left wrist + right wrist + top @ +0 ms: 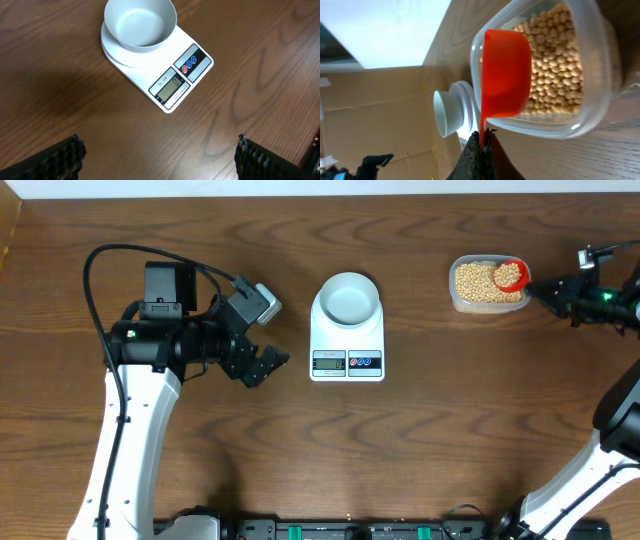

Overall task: Scoop item into bowl and weigh 50g on scale
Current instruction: 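Lift the filled scoop out of the tub with the right gripper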

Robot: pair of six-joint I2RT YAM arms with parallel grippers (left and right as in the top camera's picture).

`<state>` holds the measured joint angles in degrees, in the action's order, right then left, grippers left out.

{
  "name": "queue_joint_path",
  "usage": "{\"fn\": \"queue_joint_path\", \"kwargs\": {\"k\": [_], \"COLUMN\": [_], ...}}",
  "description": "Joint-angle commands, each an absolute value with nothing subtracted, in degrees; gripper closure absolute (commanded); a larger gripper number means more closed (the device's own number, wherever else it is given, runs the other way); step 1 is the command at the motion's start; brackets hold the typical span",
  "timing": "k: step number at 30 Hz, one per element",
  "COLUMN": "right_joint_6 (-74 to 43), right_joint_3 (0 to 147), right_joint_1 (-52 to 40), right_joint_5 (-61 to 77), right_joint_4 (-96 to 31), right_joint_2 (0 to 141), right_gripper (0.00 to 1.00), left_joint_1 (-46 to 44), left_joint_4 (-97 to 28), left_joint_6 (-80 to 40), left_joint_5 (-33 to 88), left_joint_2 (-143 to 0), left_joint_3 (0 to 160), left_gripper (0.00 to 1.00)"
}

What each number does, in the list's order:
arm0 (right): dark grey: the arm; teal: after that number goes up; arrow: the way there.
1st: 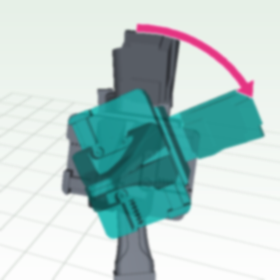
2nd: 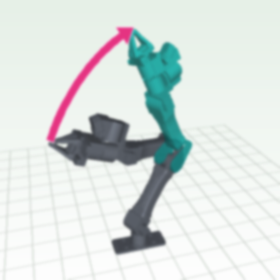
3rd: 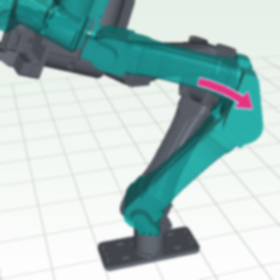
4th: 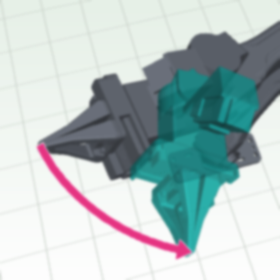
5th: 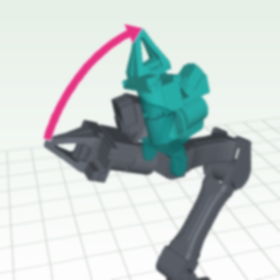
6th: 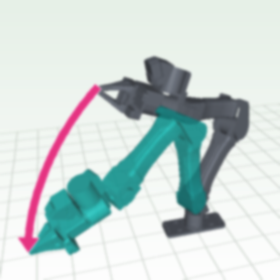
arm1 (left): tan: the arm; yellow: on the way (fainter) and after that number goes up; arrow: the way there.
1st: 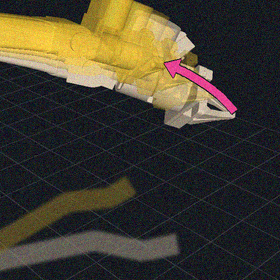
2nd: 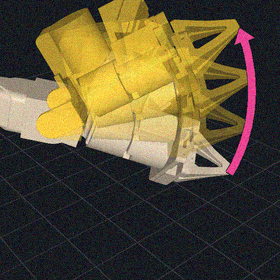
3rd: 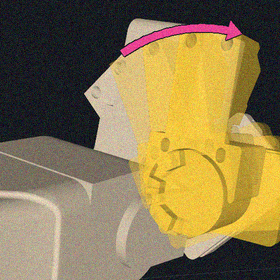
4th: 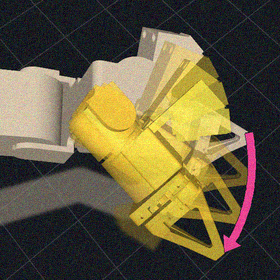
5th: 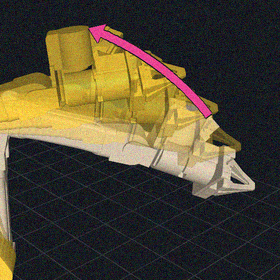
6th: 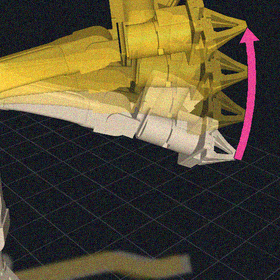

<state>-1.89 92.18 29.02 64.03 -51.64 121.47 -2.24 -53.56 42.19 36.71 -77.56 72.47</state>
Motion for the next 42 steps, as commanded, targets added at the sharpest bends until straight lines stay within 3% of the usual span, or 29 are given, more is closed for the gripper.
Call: {"fn": "queue_joint_path", "kwargs": {"k": [1,42], "right_joint_6": [-0.6,-2.0], "right_joint_3": [92.0,92.0], "right_joint_1": [29.4,15.8], "right_joint_5": [69.3,80.8], "right_joint_4": [-51.7,-48.7], "right_joint_2": [121.8,121.8], "right_gripper": [0.99,0.99], "left_joint_1": [-2.0,-2.0], "left_joint_4": [-53.7,-53.7], "left_joint_6": [41.9,41.9], "left_joint_5": [36.4,36.4], "left_joint_2": [-77.1,-77.1], "left_joint_3": [74.1,74.1], "left_gripper": [0.02,0.02]}}
